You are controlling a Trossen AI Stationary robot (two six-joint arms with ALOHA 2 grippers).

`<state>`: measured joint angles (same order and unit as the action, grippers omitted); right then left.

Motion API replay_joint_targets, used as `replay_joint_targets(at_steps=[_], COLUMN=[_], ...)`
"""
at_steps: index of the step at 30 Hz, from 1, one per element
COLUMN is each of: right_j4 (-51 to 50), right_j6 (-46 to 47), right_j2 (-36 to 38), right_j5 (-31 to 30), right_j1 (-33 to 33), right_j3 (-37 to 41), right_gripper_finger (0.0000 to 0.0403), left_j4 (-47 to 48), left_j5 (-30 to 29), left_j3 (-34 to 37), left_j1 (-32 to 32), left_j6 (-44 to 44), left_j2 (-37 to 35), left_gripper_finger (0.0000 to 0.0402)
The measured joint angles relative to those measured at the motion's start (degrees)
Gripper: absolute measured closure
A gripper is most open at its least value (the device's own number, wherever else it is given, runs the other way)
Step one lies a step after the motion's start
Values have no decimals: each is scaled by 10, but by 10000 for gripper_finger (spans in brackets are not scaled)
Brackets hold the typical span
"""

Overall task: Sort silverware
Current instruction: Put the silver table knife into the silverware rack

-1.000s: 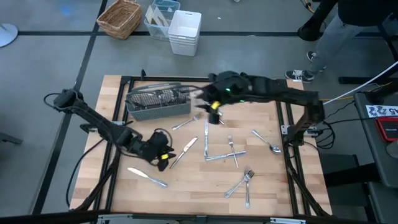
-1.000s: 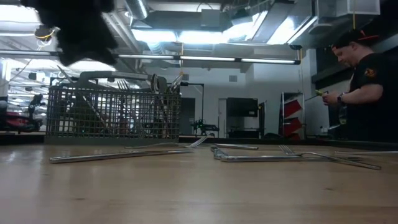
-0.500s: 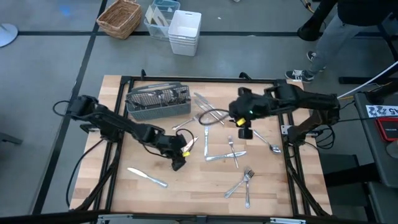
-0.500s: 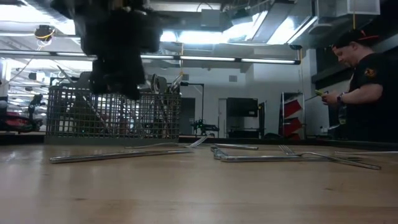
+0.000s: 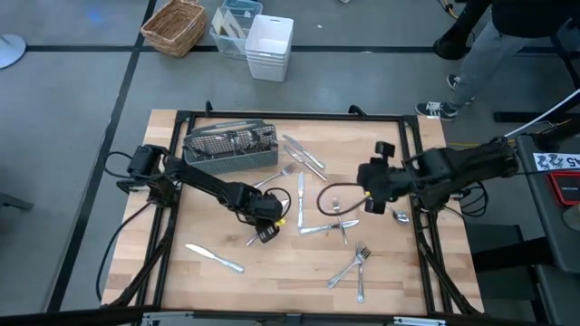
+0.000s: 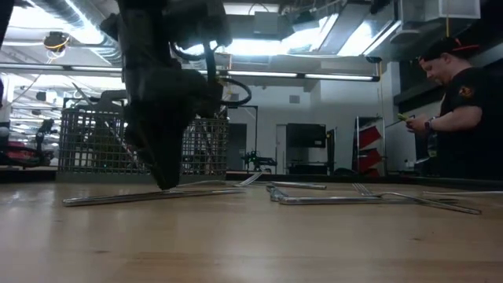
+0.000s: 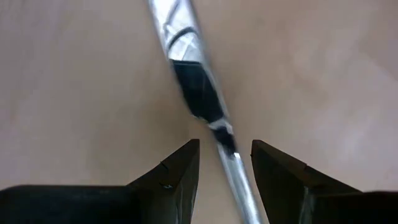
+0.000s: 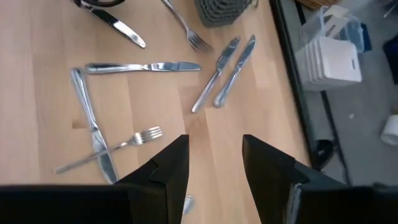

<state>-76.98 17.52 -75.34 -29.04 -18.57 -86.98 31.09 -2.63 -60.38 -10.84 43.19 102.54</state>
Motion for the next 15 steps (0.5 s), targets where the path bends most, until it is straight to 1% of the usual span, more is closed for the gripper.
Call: replay_joint_targets(at_steps=[5,9,12,15], right_j4=[100,216,300,362], right_j6=[67,97,106,119], right_j2=[83,135,153,156], right_j5=[-5,-4,3,16], right_j1=[-32,-53,-60,-58], right_j3=[160,287,368,427], right_gripper_finger=[251,251,251,251], left_j4=[-3,-6,-8,-9], left_j5=[-43,-47,-47,-49], left_j3=[0,0,0,0], left_j1=[2,-3,-11,-19], left_j6=[-1,3,6,17], left_j2=[6,10,15,16], left_gripper_finger=[263,263,263,263])
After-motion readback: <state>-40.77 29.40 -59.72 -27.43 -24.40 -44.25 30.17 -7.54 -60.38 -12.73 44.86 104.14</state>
